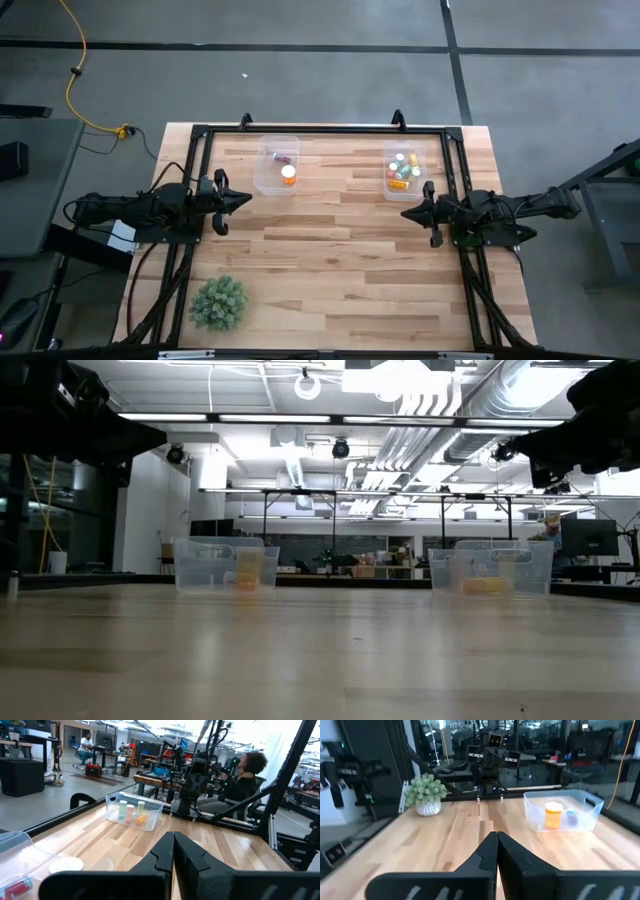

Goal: Pick and place medicine bottles into bin by pill shape (circle, oval)
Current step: Return to Home Position

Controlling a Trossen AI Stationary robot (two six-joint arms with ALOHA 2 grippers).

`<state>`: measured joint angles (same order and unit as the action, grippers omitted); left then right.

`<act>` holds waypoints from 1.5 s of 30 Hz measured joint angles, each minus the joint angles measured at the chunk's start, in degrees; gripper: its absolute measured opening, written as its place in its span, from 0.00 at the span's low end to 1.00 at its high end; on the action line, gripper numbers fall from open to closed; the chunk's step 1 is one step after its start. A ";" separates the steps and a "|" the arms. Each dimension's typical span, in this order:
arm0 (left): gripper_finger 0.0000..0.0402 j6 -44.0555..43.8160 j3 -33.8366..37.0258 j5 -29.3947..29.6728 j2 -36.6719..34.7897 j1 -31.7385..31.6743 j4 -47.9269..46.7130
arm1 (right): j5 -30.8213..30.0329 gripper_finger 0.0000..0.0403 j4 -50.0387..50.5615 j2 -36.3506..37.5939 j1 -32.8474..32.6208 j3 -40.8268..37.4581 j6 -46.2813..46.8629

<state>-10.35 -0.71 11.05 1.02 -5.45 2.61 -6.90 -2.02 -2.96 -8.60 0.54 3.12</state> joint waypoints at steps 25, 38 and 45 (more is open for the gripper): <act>0.00 0.00 0.00 0.00 0.00 0.00 0.00 | 0.00 0.00 -0.02 0.00 0.00 -0.02 11.91; 0.00 0.00 0.00 0.00 0.00 0.00 0.01 | 0.00 0.00 -0.02 0.00 0.00 -0.04 11.88; 0.00 0.00 0.00 0.00 0.00 0.00 0.01 | 0.00 0.00 -0.02 0.00 0.00 -0.05 11.88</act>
<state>-10.35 -0.71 11.05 1.02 -5.45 2.63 -6.90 -2.04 -2.96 -8.60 0.48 15.00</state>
